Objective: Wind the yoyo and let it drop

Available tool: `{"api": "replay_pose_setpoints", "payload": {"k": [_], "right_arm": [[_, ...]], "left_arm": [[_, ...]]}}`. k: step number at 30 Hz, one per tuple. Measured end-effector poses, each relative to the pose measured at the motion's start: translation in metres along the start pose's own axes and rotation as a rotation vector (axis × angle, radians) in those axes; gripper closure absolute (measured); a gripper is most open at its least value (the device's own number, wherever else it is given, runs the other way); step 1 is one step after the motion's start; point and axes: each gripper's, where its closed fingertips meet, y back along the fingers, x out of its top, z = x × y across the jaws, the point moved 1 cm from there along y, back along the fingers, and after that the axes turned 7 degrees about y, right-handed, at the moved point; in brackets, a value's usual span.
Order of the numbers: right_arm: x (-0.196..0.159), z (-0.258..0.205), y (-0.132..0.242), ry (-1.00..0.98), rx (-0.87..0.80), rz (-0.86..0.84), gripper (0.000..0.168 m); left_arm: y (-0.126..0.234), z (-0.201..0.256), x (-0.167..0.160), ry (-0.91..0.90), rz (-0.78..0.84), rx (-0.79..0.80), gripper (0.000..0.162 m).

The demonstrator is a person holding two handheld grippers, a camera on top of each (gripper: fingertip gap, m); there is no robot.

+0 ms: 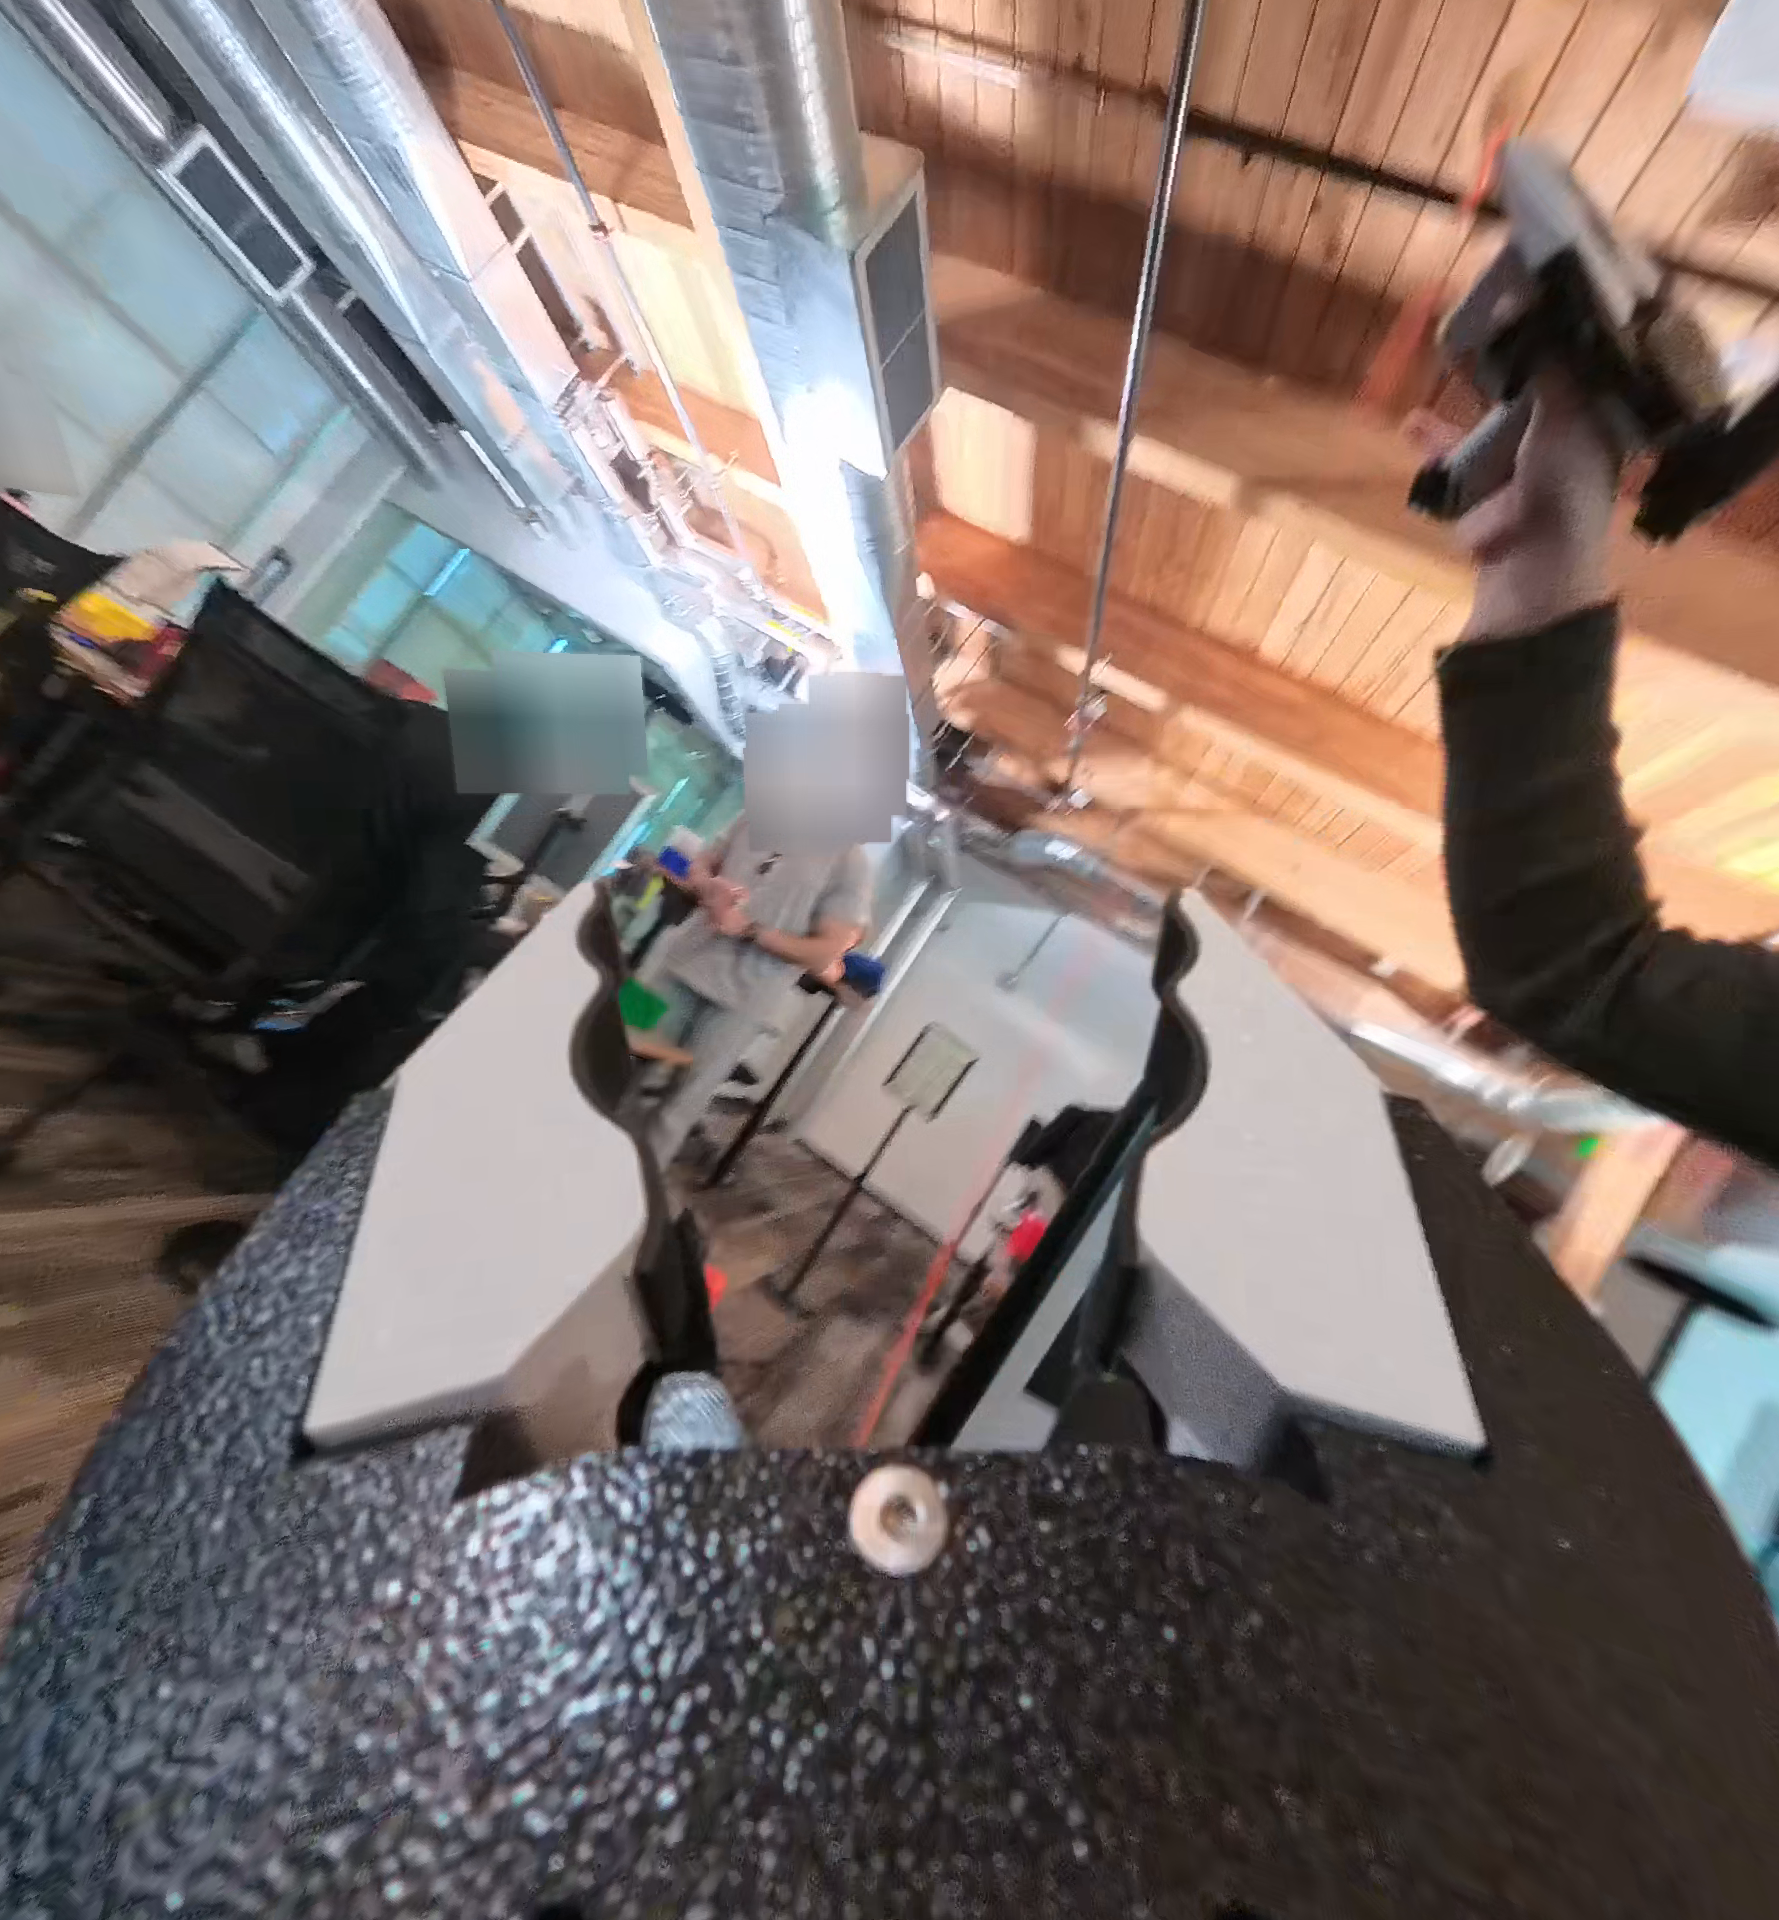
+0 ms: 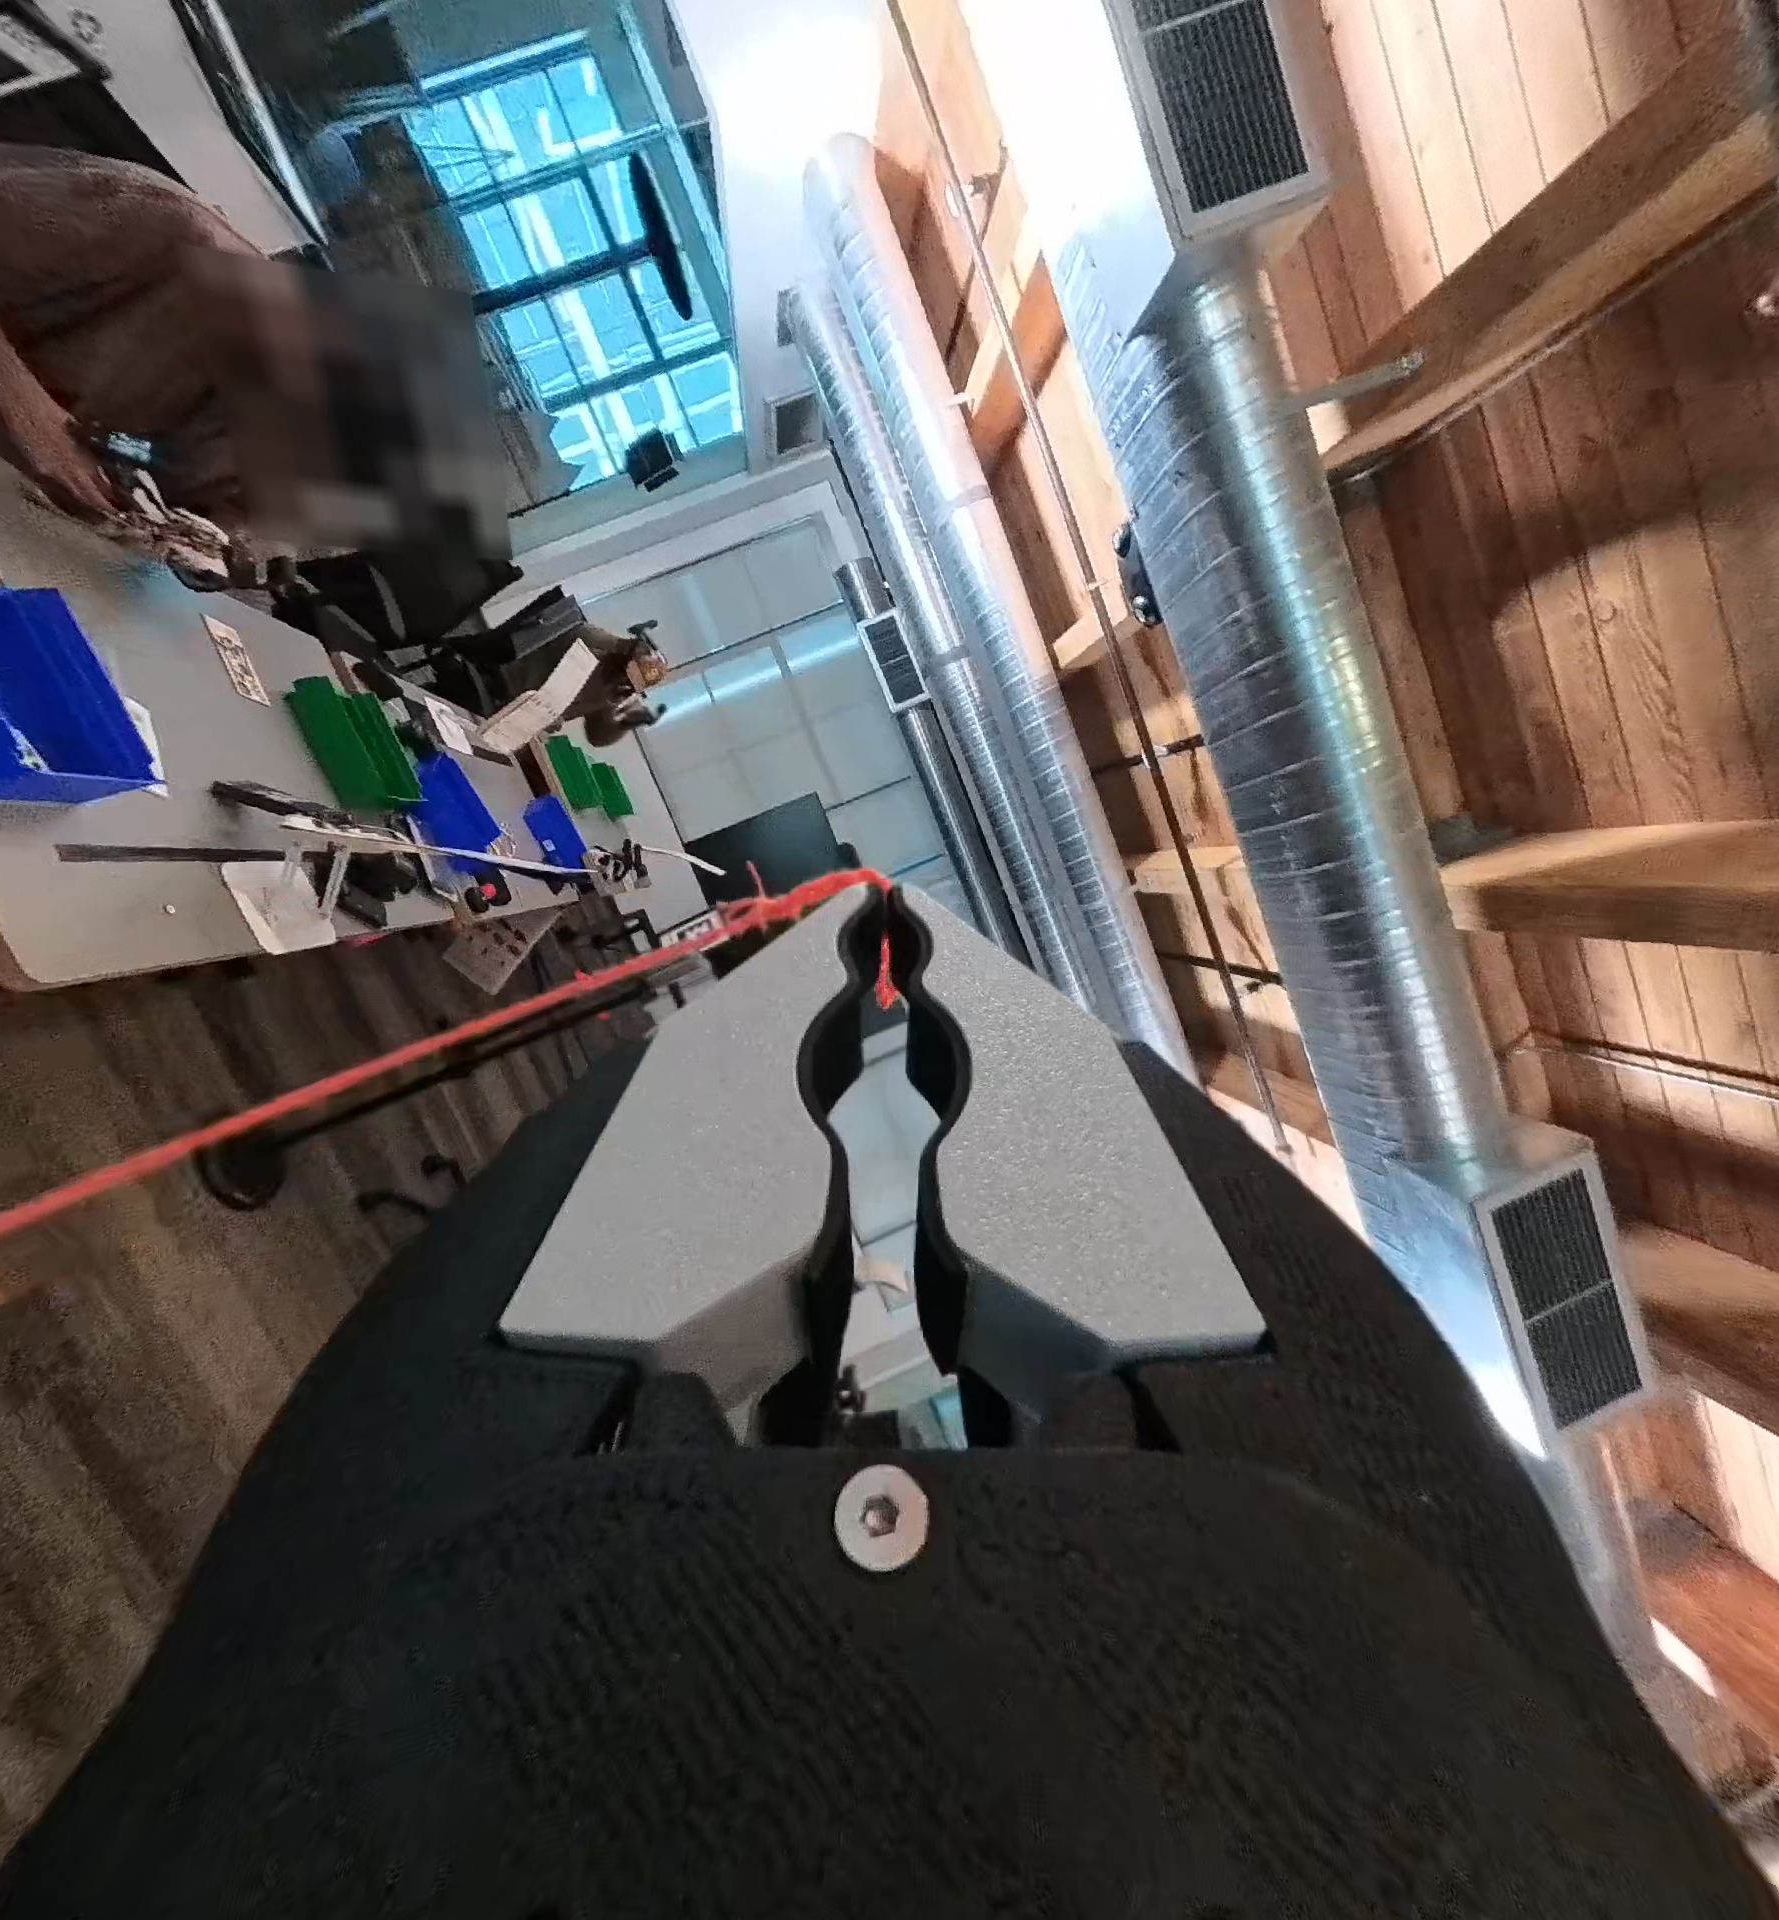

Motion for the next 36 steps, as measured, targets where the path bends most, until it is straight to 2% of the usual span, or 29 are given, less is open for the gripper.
{"api": "replay_pose_setpoints", "payload": {"k": [2,4,9,11,13,15,17,19,21,24,26,28,30,31,36], "right_arm": [[-0.001,0.022,0.003,-0.002,-0.019,-0.007,0.168],[0.005,0.037,0.005,-0.024,-0.016,0.008,0.168],[0.043,0.059,0.002,-0.029,0.030,0.077,0.168],[0.062,0.075,-0.001,-0.004,0.020,0.092,0.168],[0.084,0.089,-0.005,-0.023,0.046,0.124,0.168],[0.102,0.103,-0.010,-0.017,0.051,0.137,0.168],[0.116,0.120,-0.013,0.023,0.025,0.134,0.168],[0.134,0.141,-0.016,0.047,0.009,0.133,0.168],[0.152,0.165,-0.016,0.064,-0.016,0.133,0.168],[0.175,0.200,-0.014,0.099,-0.062,0.120,0.168],[0.192,0.221,-0.010,0.114,-0.088,0.120,0.168],[0.210,0.239,-0.004,0.127,-0.113,0.128,0.168],[0.227,0.252,0.003,0.138,-0.122,0.144,0.168],[0.235,0.258,0.007,0.141,-0.127,0.155,0.168],[0.274,0.277,0.033,0.158,-0.153,0.244,0.168]], "left_arm": [[0.016,0.011,-0.003,-0.110,-0.086,0.050,0.048],[0.028,0.013,-0.020,-0.222,-0.222,0.116,0.033],[0.051,-0.013,-0.104,-0.377,-0.628,0.250,0.004],[0.059,-0.026,-0.131,-0.382,-0.677,0.248,0.008],[0.057,-0.033,-0.137,-0.380,-0.580,0.254,0.017],[0.054,-0.052,-0.145,-0.416,-0.573,0.335,0.012],[0.055,-0.088,-0.159,-0.460,-0.639,0.481,0.005],[0.059,-0.119,-0.177,-0.455,-0.720,0.582,0.004],[0.062,-0.144,-0.182,-0.471,-0.733,0.684,0.004],[0.056,-0.165,-0.167,-0.459,-0.623,0.784,0.013],[0.052,-0.170,-0.156,-0.417,-0.553,0.812,0.031],[0.053,-0.176,-0.149,-0.397,-0.510,0.845,0.064],[0.049,-0.171,-0.141,-0.393,-0.464,0.806,0.099],[0.051,-0.170,-0.132,-0.422,-0.433,0.830,0.125],[0.077,-0.164,-0.090,-0.558,-0.323,0.978,0.126]]}}
